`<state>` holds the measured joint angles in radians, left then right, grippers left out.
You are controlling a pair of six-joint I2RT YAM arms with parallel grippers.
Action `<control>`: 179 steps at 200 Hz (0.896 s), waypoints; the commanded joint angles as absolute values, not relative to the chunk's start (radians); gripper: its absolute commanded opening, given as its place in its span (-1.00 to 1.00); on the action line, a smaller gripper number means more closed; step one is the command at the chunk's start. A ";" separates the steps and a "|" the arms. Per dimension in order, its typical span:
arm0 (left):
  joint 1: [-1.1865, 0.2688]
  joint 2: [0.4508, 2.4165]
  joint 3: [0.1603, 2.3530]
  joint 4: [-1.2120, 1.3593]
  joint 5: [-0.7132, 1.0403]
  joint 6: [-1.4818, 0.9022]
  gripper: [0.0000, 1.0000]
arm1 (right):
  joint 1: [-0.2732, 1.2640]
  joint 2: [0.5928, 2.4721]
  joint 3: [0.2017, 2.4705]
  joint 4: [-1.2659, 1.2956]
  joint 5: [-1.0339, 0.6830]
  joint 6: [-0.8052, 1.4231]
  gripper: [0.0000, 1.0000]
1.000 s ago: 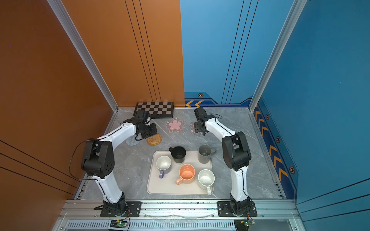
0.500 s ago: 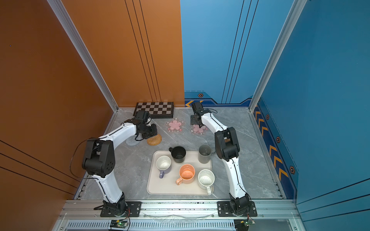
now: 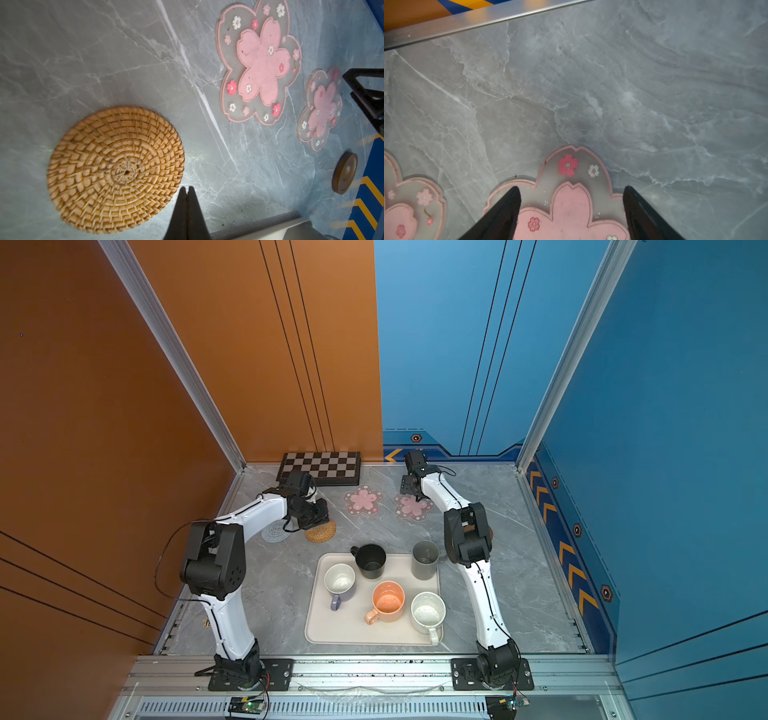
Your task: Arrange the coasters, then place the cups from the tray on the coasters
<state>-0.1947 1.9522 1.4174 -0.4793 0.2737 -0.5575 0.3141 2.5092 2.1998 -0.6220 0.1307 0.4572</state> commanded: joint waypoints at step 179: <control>-0.138 2.019 1.482 -0.442 0.350 -0.567 -0.96 | 0.348 2.684 2.409 -0.903 0.280 0.488 0.58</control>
